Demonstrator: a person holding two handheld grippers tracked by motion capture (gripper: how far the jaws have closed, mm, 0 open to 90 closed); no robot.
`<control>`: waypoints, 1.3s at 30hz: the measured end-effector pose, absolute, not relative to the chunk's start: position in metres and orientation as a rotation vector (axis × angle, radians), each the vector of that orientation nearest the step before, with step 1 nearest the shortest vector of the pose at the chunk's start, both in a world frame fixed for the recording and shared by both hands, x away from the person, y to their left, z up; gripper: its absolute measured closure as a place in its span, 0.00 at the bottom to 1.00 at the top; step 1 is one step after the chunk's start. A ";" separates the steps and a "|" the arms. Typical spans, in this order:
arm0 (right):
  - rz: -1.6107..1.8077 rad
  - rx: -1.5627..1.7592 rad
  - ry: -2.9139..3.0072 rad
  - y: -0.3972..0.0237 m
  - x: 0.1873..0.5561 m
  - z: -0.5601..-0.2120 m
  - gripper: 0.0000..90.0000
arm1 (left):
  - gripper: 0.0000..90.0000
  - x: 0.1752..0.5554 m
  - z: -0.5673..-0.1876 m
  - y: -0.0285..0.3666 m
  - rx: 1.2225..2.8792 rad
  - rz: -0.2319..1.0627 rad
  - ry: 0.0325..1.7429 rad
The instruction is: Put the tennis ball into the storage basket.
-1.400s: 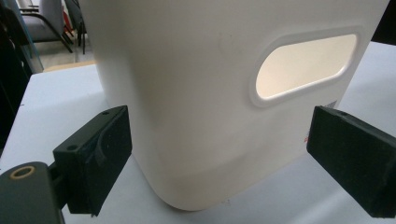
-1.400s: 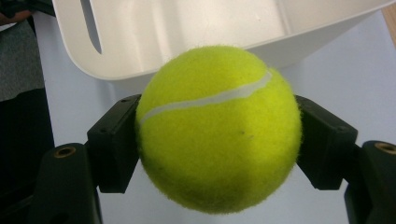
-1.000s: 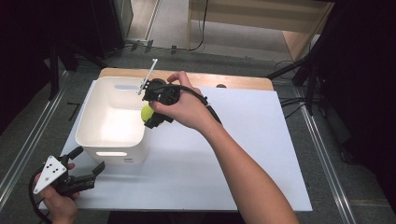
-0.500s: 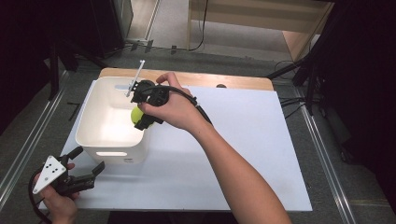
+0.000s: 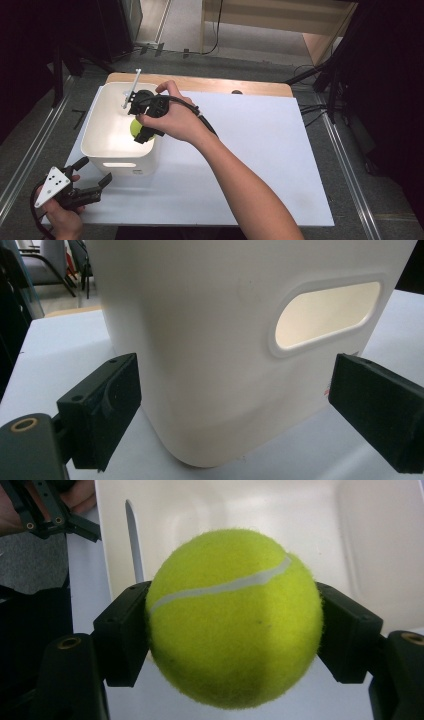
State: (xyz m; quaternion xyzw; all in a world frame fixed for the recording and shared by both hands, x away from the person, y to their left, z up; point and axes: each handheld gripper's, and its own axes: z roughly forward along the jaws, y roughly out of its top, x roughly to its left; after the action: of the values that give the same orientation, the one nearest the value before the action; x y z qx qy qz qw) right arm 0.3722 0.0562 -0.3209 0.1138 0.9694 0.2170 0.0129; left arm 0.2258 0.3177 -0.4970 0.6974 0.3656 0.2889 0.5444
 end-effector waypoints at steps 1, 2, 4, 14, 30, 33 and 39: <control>0.672 0.358 3.021 0.057 0.372 -0.321 0.26 | 0.08 0.226 -0.497 0.318 1.655 0.685 0.867; 0.675 0.355 3.025 0.059 0.372 -0.322 0.26 | 0.08 0.226 -0.497 0.318 1.655 0.685 0.866; 0.670 0.344 3.027 0.062 0.371 -0.324 0.26 | 0.08 0.226 -0.497 0.318 1.655 0.684 0.865; 0.620 0.331 3.050 0.073 0.370 -0.337 0.26 | 0.08 0.226 -0.497 0.319 1.651 0.679 0.865; 0.544 0.335 3.084 0.079 0.370 -0.364 0.26 | 0.08 0.227 -0.497 0.319 1.653 0.680 0.866; 0.527 0.342 3.084 0.079 0.371 -0.368 0.26 | 0.08 0.227 -0.497 0.318 1.651 0.678 0.868; 0.525 0.361 3.071 0.080 0.368 -0.367 0.18 | 0.08 0.227 -0.497 0.319 1.651 0.678 0.874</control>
State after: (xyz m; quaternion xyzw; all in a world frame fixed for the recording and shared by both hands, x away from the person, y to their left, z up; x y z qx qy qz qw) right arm 0.3680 0.0796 -0.3669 0.1150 0.9791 0.1675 0.0025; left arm 0.2272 0.3188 -0.4968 0.6963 0.3684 0.2858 0.5457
